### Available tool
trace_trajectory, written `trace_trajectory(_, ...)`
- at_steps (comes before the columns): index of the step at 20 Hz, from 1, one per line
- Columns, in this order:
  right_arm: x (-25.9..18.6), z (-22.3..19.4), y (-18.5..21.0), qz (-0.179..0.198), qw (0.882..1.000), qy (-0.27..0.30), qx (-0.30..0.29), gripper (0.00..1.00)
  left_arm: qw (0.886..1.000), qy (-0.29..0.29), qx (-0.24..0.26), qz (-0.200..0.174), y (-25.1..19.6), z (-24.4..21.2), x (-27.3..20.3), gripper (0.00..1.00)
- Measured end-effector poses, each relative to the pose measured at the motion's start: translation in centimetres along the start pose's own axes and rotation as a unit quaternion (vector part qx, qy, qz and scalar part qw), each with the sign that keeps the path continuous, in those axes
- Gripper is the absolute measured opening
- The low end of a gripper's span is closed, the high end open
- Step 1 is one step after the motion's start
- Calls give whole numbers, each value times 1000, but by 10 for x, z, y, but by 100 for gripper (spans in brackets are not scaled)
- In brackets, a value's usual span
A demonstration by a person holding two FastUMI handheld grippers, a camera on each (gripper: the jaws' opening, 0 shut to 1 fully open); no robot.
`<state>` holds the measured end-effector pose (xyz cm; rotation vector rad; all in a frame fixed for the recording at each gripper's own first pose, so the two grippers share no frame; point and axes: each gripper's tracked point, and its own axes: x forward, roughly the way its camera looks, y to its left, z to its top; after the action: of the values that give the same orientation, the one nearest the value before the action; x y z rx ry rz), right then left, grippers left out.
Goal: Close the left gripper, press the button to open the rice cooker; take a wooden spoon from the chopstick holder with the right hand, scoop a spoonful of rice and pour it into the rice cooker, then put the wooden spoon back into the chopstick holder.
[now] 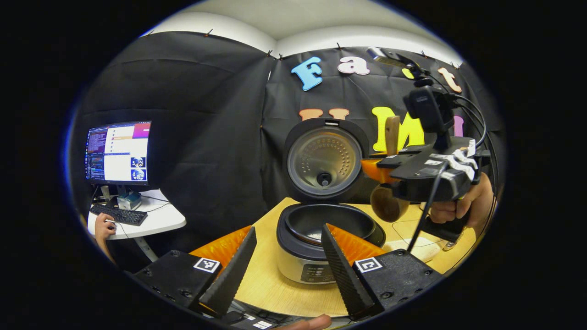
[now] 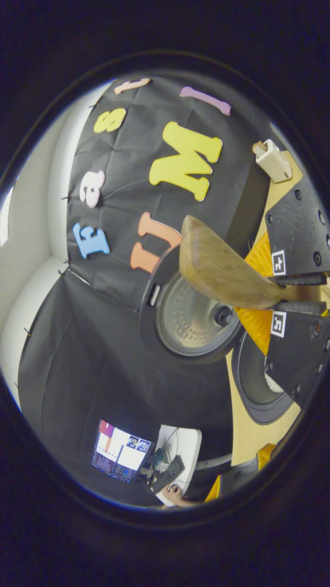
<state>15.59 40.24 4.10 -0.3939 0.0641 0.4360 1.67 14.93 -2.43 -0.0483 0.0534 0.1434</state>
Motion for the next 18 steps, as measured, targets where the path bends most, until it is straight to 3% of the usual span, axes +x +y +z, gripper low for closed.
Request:
trace_trajectory(2,-13,-3,-24,-10,1000,2,7,13,1000,1,2,-10,-10,1,-1,91)
trace_trajectory(9,-58,-33,-150,-104,994,4,19,14,999,-16,20,-23,-33,11,-7,91)
trace_trajectory(14,-86,-74,-245,-183,982,24,42,15,998,-16,38,-45,-60,9,-7,91)
trace_trajectory(18,-99,-129,-312,-227,968,51,89,16,997,-14,54,-55,-74,6,-7,91)
